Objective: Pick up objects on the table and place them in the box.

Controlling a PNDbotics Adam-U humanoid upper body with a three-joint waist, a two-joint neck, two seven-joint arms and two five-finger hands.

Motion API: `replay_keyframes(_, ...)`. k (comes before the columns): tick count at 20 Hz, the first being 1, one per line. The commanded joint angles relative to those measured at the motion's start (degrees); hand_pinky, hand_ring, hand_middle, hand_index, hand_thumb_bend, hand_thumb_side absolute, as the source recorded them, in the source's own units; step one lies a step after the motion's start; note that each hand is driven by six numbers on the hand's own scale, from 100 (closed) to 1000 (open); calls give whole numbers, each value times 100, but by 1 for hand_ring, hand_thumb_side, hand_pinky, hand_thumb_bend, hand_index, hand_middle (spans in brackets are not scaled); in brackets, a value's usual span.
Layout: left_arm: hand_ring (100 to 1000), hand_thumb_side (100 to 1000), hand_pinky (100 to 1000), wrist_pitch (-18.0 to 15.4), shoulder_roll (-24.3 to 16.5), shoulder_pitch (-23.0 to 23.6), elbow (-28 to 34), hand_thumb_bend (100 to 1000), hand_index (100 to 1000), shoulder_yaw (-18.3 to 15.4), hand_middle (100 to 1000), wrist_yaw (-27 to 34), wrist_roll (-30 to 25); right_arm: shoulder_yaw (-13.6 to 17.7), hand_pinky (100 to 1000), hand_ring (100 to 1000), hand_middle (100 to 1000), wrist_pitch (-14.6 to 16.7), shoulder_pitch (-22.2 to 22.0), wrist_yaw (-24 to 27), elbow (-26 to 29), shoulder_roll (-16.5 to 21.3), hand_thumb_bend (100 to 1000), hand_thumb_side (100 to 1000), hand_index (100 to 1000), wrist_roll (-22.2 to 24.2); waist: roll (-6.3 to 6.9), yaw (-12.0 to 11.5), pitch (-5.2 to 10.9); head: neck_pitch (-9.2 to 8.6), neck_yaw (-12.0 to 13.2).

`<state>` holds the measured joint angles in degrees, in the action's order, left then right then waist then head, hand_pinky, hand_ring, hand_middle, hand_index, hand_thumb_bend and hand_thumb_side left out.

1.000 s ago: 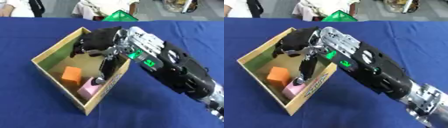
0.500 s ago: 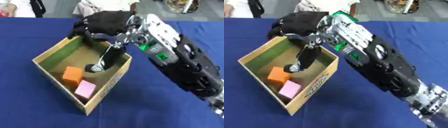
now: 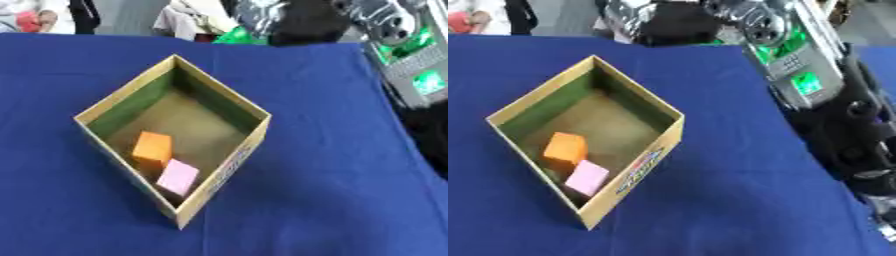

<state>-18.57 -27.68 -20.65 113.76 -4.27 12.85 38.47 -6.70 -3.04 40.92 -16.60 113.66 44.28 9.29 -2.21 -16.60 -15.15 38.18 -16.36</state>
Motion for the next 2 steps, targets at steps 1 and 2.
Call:
replay_keyframes(1, 720, 955, 843, -10, -152, -30, 83, 571, 863, -96, 718, -55, 41, 460, 749, 793, 749, 158, -217, 738, 93, 412, 100, 1000, 846, -976, 40, 11, 76, -14, 56)
replay_keyframes(2, 720, 955, 844, -14, -157, -28, 83, 571, 863, -103, 719, -64, 48, 577, 752, 792, 748, 254, -363, 943, 93, 474, 100, 1000, 845, -1276, 44, 16, 69, -17, 70)
